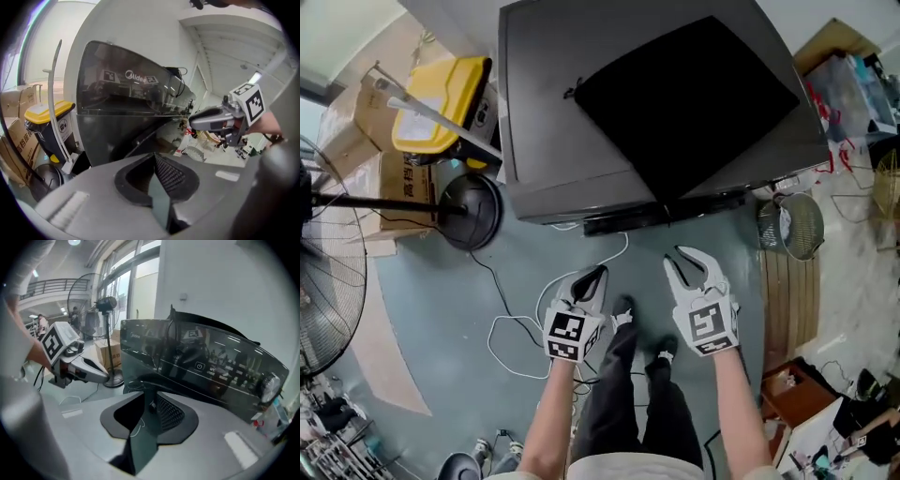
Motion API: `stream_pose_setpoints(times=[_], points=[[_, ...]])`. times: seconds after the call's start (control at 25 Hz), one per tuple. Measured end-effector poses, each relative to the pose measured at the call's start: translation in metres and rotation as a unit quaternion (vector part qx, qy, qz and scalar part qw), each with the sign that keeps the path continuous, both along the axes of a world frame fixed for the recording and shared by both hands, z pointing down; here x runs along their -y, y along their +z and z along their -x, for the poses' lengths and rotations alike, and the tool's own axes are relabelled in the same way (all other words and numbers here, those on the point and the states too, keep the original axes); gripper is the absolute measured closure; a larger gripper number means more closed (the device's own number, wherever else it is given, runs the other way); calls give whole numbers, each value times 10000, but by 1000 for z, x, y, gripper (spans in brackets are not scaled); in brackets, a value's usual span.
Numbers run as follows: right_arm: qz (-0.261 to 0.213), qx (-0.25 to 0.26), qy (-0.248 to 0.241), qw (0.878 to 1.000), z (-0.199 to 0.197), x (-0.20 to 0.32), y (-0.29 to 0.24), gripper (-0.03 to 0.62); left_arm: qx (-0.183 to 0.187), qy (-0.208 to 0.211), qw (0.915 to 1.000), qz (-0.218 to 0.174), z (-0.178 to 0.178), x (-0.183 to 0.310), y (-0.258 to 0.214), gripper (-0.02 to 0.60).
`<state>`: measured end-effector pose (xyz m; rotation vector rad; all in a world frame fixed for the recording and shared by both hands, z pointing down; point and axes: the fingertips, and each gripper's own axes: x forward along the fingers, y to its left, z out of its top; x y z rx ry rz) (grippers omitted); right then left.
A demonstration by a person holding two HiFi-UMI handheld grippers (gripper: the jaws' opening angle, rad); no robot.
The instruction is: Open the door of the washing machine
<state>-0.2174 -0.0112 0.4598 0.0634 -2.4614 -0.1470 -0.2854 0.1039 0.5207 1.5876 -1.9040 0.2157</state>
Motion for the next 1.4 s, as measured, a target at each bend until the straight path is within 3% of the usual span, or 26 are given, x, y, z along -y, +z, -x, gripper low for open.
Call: stream_pose_setpoints(times=[0.08,0.16,0.32,0.56,0.72,0.88,1.4], points=[[-356,-260,-448,9980,2,10,11,529,221,65,9996,142,8,7,17,518],[-851,-412,-777,9925,6,23,13,483,498,193,9983,253,17,18,29,449],[-1727,-540,-1387,9737,21,31,13,425,786,308,9959,329,36,39,43,391],[-1850,-758,-2108,9569,46,16,21,383,1051,1152,9859,605,34,57,61,325],[-1697,-838,-2084,9595,52,9,35,384,1095,1398,9822,610,30,68,70,325],[-1486,-592,-1699,9724,54,10,32,385,1235,1461,9795,626,30,74,74,325],[-1267,-382,-1333,9822,58,6,30,387,1289,1218,9830,481,35,73,72,345]])
